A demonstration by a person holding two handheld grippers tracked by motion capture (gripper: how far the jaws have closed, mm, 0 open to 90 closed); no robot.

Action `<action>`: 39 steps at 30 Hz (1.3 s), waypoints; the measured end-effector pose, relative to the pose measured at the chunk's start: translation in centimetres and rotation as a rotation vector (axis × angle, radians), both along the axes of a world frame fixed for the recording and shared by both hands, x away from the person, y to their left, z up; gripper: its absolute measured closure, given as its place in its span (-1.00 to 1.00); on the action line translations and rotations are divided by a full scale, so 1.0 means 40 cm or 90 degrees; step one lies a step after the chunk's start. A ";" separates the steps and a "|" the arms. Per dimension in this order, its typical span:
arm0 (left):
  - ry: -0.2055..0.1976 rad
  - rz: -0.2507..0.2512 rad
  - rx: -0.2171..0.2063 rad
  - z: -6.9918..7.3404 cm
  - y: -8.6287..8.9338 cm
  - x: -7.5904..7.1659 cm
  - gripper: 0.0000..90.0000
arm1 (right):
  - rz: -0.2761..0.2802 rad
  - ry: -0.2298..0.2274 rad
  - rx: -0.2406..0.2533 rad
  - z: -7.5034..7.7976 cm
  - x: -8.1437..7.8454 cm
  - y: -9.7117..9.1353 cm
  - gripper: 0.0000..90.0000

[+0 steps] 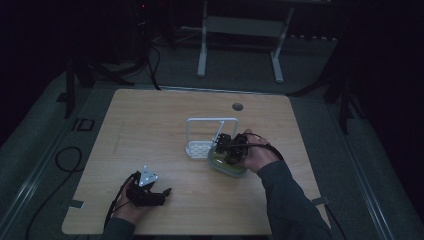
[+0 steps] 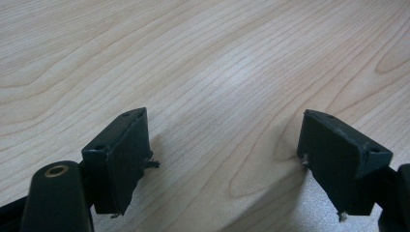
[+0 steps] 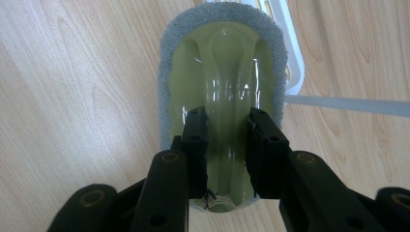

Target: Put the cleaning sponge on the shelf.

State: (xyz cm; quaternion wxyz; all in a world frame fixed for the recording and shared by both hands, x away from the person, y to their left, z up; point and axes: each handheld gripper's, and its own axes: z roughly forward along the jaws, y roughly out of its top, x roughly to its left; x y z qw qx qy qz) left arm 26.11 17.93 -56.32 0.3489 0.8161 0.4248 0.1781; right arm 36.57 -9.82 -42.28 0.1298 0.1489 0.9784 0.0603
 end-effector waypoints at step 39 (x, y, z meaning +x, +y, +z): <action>0.000 0.000 0.000 0.000 0.000 0.000 -0.57 | 0.110 -0.082 -0.007 0.006 -0.015 0.051 0.59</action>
